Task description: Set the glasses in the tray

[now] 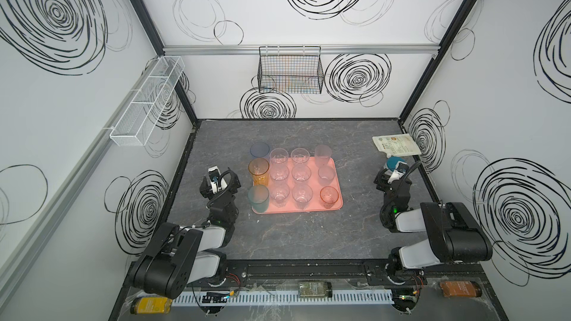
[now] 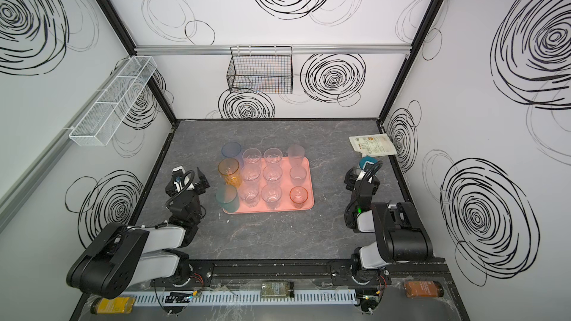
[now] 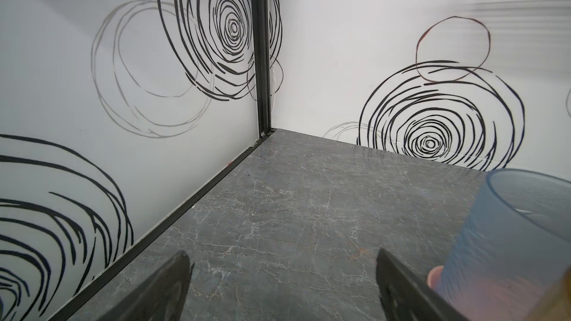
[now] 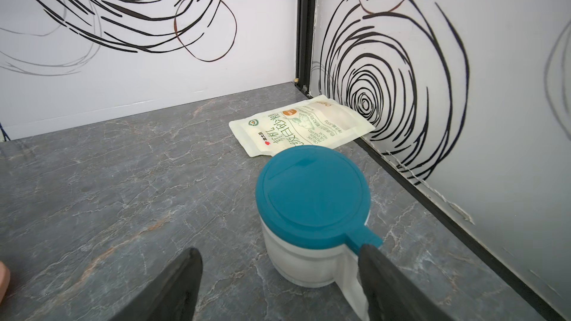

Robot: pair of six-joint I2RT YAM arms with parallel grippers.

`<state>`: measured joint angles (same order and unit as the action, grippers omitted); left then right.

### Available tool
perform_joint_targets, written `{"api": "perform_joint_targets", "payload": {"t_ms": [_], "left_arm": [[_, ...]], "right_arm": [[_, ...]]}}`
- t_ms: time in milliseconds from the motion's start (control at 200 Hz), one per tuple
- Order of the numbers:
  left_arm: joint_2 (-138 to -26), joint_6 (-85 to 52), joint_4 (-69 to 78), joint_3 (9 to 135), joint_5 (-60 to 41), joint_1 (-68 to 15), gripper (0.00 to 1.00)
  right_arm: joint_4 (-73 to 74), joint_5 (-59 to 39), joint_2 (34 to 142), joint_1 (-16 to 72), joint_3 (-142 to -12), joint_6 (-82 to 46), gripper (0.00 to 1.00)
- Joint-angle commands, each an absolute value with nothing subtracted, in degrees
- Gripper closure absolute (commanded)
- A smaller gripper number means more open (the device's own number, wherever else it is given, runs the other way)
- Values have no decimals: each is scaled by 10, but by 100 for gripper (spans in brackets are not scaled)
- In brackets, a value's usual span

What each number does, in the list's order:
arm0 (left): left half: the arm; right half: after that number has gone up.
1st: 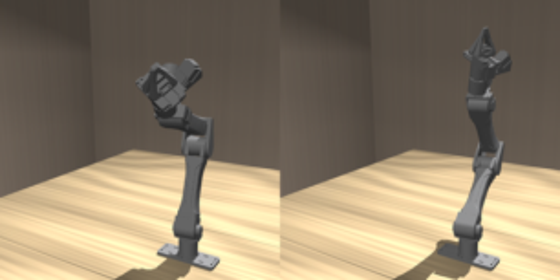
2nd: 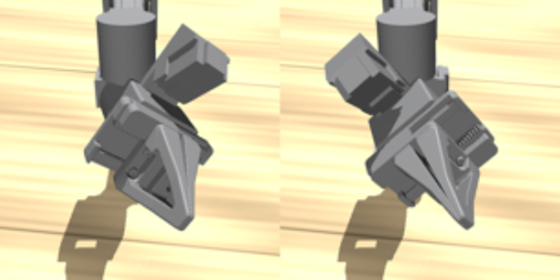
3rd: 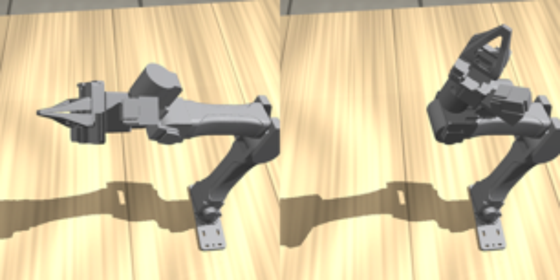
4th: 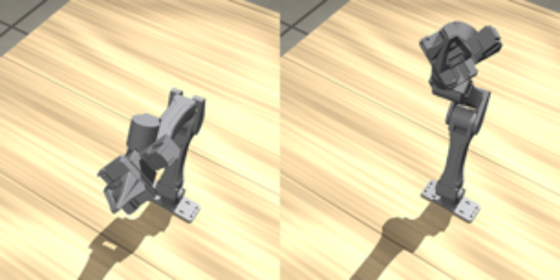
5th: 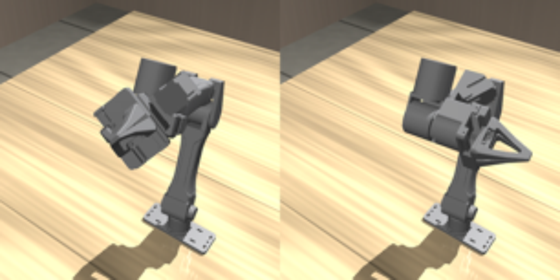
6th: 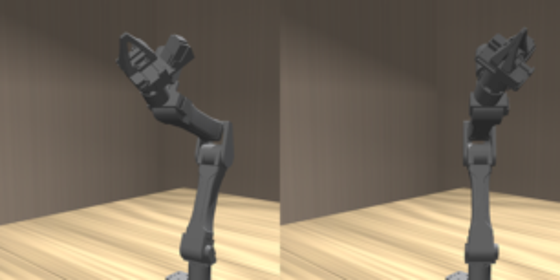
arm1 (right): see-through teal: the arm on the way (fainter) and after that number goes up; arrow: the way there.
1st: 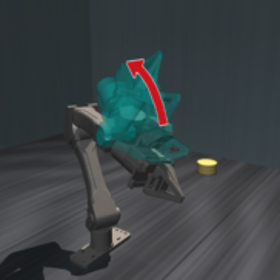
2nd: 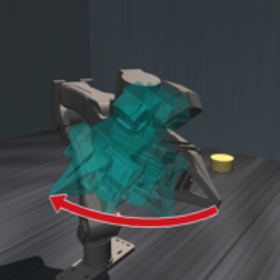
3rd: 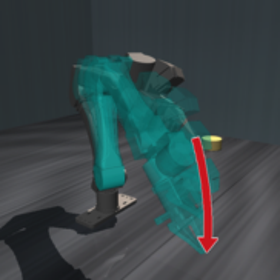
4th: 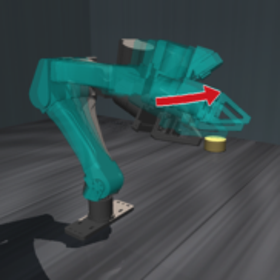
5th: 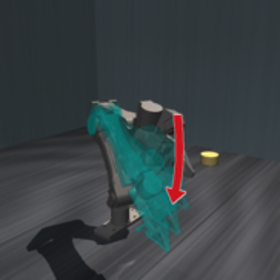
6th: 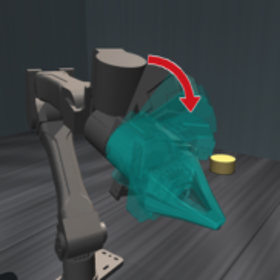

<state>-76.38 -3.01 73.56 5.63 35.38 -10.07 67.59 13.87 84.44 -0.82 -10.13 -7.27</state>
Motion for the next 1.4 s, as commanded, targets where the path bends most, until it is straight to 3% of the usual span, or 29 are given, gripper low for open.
{"api": "perform_joint_targets", "payload": {"t_ms": [0, 100, 640, 715, 795, 880, 1396], "left_arm": [[-813, -15, 882, 48, 299, -84, 4], [-789, -28, 803, 66, 280, -80, 4], [-823, -34, 794, 84, 157, -38, 4], [-875, -26, 893, 68, 154, -38, 4], [-838, -43, 816, 74, 153, -33, 4], [-866, -35, 879, 66, 153, -33, 4], [-859, -36, 866, 67, 151, -34, 4]], "right_arm": [[695, 131, 840, -11, -108, -74, 16], [693, 132, 840, -11, -109, -73, 15], [689, 134, 841, -9, -112, -72, 9], [689, 135, 841, -8, -113, -72, 8], [689, 135, 841, -8, -113, -71, 6], [689, 135, 842, -8, -113, -72, 0], [691, 135, 840, -8, -111, -72, 0]]}}
